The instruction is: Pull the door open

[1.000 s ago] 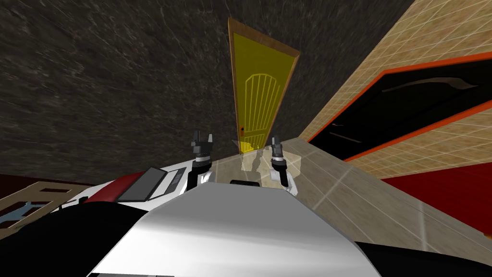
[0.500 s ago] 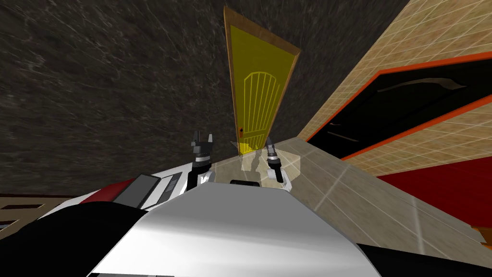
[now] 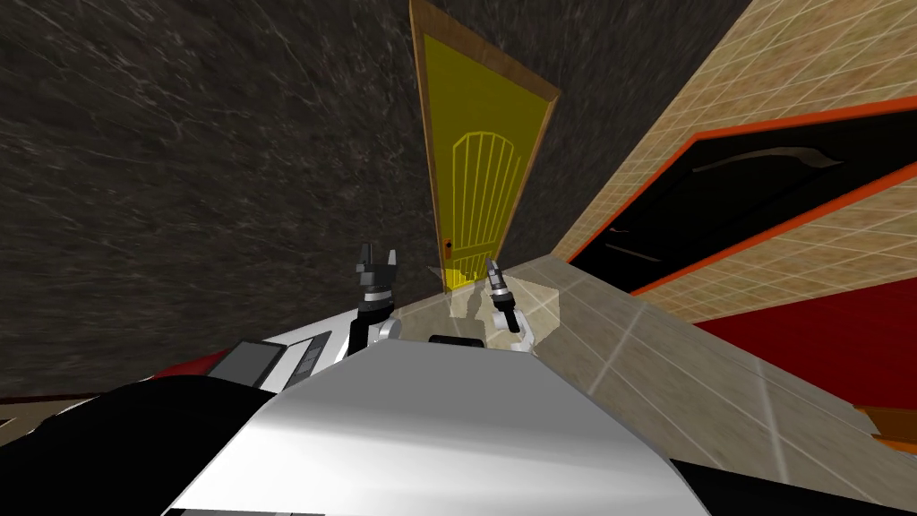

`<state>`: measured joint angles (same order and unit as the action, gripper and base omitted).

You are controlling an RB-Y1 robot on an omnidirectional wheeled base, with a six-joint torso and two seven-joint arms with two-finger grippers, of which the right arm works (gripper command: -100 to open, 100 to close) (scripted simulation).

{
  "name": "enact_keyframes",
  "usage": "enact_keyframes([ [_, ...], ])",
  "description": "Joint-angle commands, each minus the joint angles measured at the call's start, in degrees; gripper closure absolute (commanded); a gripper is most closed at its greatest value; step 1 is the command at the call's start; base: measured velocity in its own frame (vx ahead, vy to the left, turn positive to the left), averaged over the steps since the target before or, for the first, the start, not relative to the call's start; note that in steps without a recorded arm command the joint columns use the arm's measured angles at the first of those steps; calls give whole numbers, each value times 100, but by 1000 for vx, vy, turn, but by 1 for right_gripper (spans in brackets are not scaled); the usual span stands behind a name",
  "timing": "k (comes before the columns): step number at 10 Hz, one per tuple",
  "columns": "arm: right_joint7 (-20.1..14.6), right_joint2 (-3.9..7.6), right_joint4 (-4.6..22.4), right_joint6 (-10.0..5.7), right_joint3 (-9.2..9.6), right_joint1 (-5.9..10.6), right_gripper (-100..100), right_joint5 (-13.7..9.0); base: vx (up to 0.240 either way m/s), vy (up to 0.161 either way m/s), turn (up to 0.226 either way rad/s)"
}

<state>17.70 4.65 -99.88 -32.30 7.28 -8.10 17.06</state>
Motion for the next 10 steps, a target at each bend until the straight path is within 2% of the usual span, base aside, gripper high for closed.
enact_keyframes([
  [1,241,-15,216,62,108,112,-100,105,96,61,-64],
  [4,623,0,692,134,246,378,-100,263,86,46,-64],
  [5,623,0,695,134,246,378,-100,263,62,31,-25],
  [9,1129,3,1320,229,427,731,-100,473,76,38,-60],
  [10,1129,3,1330,229,427,731,-100,473,62,32,-17],
])
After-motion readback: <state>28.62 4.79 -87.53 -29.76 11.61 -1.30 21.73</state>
